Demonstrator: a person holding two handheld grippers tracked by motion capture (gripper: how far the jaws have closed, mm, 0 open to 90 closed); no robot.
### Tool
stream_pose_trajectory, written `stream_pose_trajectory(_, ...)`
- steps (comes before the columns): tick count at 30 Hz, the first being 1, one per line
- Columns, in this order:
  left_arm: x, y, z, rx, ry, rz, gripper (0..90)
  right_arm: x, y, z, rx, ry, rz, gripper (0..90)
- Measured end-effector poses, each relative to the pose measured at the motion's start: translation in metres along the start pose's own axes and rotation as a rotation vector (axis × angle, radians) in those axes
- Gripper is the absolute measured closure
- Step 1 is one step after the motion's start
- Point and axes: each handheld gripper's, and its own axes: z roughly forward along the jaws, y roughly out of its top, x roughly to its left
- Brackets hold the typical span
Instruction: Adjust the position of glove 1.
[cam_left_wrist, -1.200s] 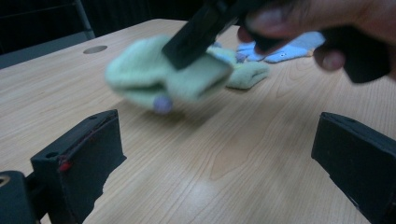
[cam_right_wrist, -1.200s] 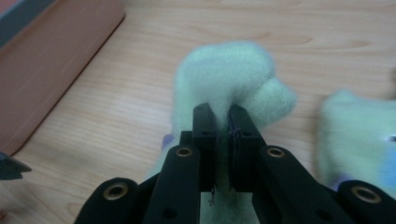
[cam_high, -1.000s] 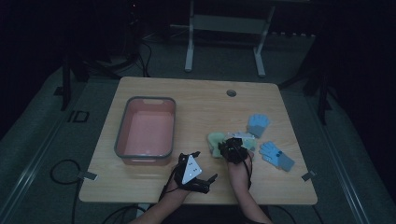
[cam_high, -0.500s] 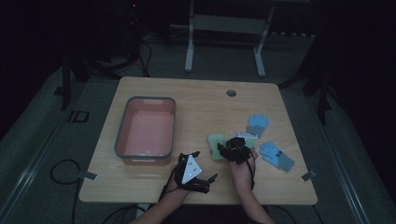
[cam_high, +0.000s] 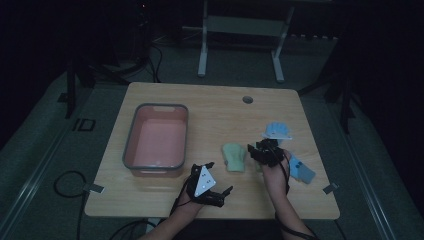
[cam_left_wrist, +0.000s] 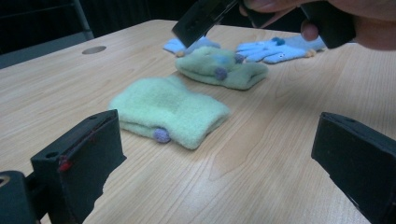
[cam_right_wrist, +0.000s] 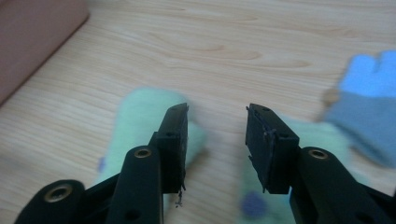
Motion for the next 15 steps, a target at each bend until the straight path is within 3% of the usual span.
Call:
stream_pose_trajectory(6, 0.0, 0.0, 0.0, -0.001, 0.002, 0.0, 2.1, -0.025, -0.003, -0.004, 0.018, -0.046, -0.045, 61.8)
stream_pose_trajectory(11, 0.0, 0.0, 0.0, 0.001, 0.002, -0.001, 2.1, -0.042, -0.01, -0.006, 0.042, -0.05, -0.025, 63.0)
stream_pose_trajectory(15, 0.0, 0.0, 0.0, 0.001, 0.004, -0.002, 2.1, -0.046, -0.018, -0.001, 0.066, -0.038, 0.001, 62.6)
